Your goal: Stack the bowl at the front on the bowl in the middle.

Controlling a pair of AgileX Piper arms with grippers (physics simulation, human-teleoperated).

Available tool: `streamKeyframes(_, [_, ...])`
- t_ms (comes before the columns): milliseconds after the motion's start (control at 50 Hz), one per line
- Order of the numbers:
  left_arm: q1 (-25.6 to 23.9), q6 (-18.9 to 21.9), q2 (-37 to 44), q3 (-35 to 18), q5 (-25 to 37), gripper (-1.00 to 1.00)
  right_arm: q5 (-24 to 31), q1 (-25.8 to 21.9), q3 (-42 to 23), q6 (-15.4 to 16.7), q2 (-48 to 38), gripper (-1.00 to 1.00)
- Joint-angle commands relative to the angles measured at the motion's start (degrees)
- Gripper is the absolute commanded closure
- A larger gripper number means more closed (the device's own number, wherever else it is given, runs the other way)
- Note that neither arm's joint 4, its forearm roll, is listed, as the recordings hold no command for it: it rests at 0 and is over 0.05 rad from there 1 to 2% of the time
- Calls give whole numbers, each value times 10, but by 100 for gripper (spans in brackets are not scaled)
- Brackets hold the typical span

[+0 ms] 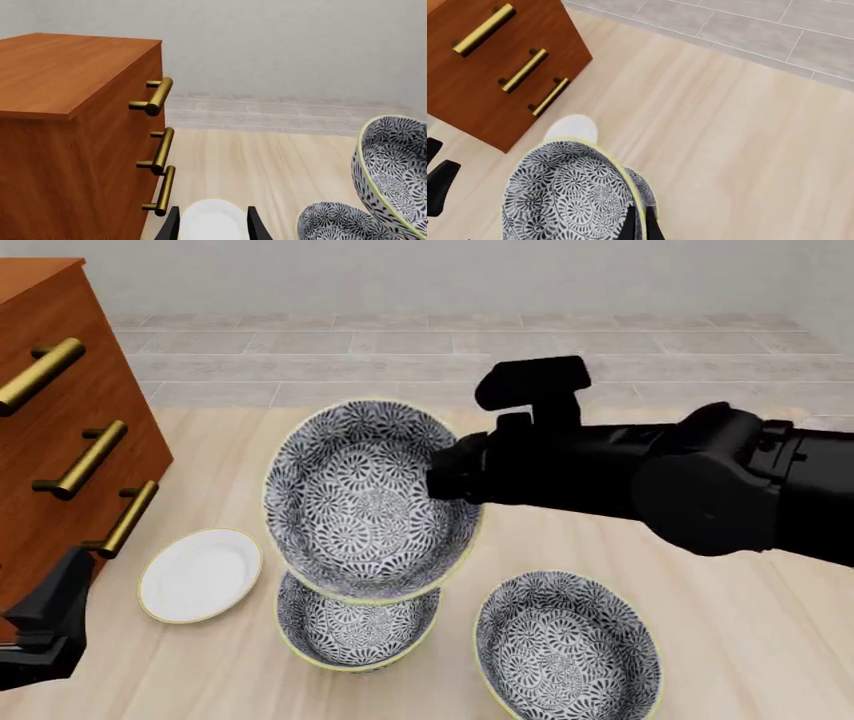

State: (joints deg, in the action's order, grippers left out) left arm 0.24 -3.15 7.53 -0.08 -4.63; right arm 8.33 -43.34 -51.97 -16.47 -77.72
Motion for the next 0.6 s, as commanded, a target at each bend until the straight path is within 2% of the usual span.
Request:
streamKeyframes(20, [-1, -1, 1, 0, 0, -100, -4, -25, -3, -2, -5, 100])
streamKeyframes(600, [0, 1, 8, 0, -6, -100, -26, -48, 12, -6, -33, 100])
